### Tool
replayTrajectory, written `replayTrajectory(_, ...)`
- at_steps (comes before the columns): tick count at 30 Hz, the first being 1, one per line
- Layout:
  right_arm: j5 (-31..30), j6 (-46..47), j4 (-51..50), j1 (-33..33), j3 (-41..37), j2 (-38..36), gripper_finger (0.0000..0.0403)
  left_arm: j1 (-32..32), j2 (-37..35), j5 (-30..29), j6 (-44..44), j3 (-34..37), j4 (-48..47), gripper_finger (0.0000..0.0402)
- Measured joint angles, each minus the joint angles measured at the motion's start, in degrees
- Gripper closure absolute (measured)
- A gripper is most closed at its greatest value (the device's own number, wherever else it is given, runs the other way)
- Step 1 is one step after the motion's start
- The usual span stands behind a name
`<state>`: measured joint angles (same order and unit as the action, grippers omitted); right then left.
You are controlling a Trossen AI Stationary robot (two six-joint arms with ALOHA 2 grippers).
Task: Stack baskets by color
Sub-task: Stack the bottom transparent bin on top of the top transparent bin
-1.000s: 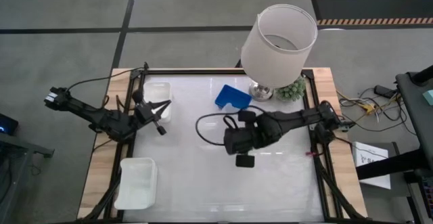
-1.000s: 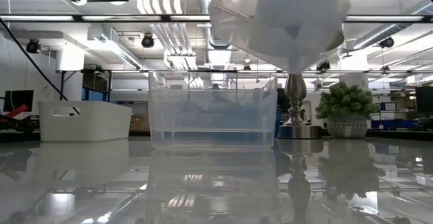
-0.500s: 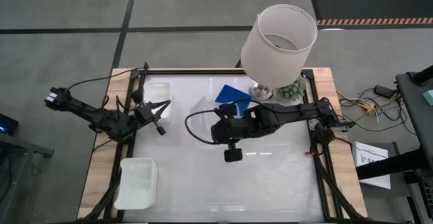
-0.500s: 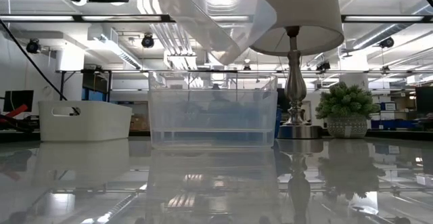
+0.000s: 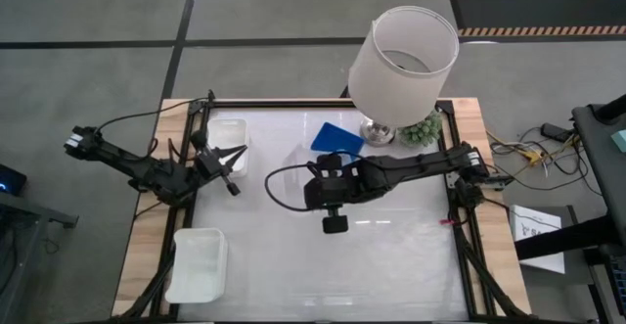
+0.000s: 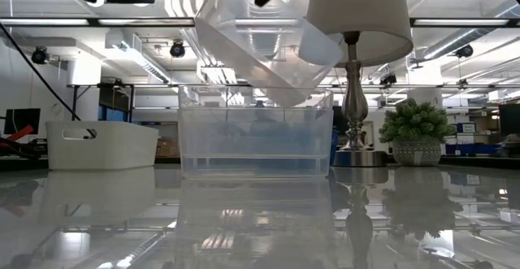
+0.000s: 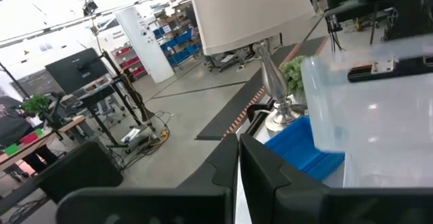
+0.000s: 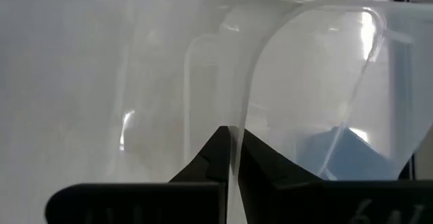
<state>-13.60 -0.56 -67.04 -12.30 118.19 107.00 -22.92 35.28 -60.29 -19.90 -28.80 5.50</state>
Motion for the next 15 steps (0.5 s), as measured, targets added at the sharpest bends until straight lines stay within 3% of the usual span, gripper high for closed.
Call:
replayTrajectory(5,-0.1,1.8,0.5,0.5,-1.8,0.0,0.0378,0.0,0.5,0.0,0.0,-0.1,0.0,0.0402)
replayTrajectory(15,0.0,3.8,0.5,0.9,-1.9,-0.1,0.0299,-0.1,0.7,0.5,0.1,0.0,0.0,0.0402)
